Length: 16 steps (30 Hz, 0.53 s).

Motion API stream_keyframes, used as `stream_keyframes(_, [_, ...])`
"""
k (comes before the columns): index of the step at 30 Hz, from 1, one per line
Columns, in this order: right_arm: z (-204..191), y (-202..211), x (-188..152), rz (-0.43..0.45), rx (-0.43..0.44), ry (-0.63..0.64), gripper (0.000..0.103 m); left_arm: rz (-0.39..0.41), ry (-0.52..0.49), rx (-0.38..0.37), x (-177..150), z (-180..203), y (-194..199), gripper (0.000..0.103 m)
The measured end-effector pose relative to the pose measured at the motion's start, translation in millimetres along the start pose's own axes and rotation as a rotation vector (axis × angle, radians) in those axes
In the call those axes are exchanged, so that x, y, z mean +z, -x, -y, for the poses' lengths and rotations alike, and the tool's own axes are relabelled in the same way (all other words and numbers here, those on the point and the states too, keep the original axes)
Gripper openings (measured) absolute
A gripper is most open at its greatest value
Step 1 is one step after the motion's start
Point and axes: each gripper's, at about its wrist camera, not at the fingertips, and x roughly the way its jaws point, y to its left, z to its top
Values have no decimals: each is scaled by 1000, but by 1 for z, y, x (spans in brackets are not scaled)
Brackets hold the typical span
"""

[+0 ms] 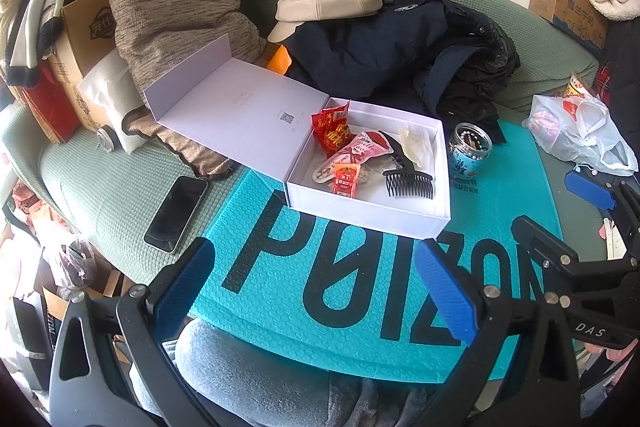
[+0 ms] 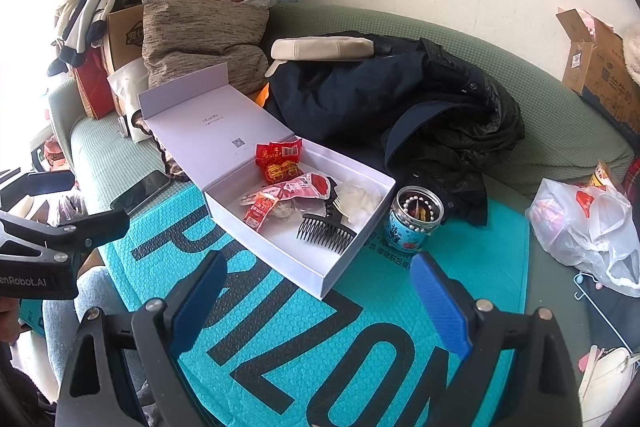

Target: Organize objects

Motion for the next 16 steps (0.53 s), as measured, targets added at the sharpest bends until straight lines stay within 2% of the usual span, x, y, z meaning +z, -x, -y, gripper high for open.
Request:
stream_keyframes(7, [2,-2,-3,-4,3,-5,94,-6,-9,32,-1,4,-2,100])
stream_keyframes(16, [11,-8,-8,-17,9,-25,94,-37,-7,10,-4,12,-11,100])
